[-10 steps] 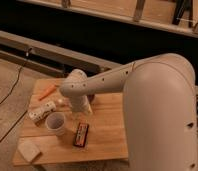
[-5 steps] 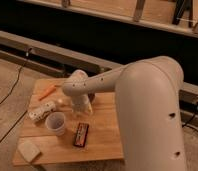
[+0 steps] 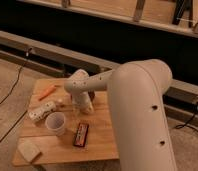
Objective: Push the ceramic bowl across the table
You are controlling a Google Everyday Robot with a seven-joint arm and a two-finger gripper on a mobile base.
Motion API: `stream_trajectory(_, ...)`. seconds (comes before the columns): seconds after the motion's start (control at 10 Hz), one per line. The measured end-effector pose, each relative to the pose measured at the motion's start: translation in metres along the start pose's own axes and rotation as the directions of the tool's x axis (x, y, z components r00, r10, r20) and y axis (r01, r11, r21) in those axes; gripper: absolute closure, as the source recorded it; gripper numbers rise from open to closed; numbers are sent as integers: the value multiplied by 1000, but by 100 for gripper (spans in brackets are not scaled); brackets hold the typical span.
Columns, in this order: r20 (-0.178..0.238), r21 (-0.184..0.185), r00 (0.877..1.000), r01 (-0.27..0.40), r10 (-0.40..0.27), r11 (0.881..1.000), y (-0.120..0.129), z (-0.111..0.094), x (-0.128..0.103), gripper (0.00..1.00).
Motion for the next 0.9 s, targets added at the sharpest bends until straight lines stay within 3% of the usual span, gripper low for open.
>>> stream_trajectory(0.6,-15,-6,999,28,-28,1000,9,9,-32,35)
stream_trajectory(0.9,4,0,999,38,-38,999,12,12,-63,35)
